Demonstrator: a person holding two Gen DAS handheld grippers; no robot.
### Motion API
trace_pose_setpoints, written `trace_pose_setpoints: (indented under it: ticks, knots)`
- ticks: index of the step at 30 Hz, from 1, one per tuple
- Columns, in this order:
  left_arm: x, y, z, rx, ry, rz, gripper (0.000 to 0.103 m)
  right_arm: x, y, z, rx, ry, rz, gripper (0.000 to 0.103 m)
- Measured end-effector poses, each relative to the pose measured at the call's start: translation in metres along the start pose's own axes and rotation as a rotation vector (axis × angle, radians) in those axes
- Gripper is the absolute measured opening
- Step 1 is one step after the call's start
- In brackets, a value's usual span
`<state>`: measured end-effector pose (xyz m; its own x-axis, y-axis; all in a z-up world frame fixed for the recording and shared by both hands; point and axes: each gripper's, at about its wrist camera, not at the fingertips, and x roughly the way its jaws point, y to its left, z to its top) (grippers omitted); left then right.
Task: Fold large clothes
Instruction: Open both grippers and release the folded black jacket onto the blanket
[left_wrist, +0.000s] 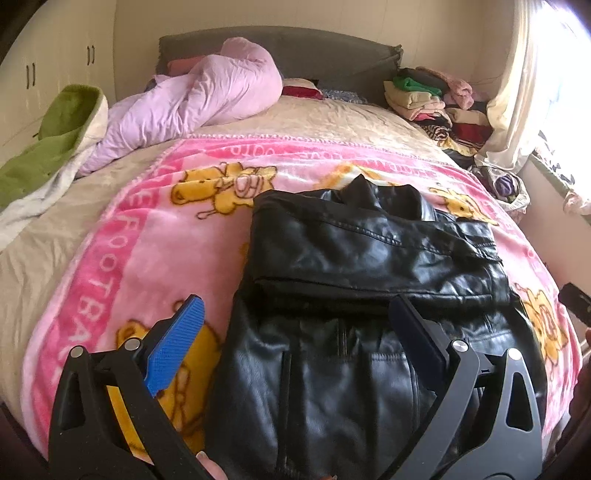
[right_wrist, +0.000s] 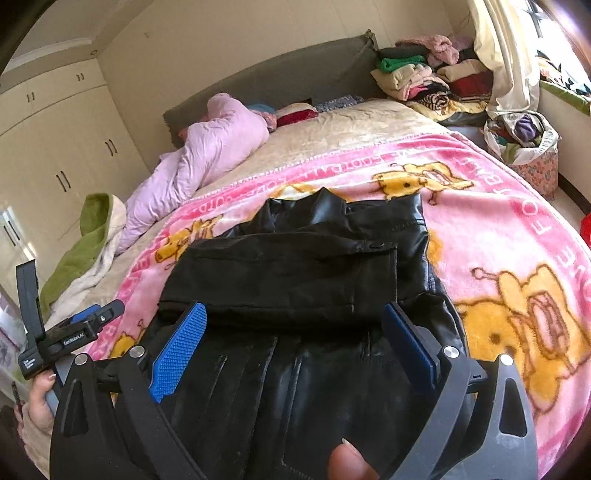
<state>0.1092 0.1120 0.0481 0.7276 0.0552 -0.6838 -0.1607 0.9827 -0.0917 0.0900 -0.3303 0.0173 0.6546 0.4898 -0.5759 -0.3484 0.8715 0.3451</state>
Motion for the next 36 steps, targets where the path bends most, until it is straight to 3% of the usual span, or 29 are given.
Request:
trace_pose_setpoints:
  ticks: [8,21,31,36]
  knots:
    - [-0.025,0.010,-0.014,-0.005,-0.001,-0.005,0.094,-0.027,0.009,-0.008,-0.017,-0.029,0.012,0.095]
    - [-0.028,0.020,-0.057,0.037,0.078,0.027,0.094,-0.051,0.007,-0.032,-0.022,-0.026,0.000,0.095]
    - [-0.025,0.039,-0.096,0.030,0.167,-0.006,0.094,-0.066,-0.017,-0.060,0.018,0.008,-0.034,0.095]
    - [-0.027,0.053,-0.108,-0.005,0.208,-0.059,0.094,-0.073,-0.025,-0.070,0.023,0.021,-0.063,0.095]
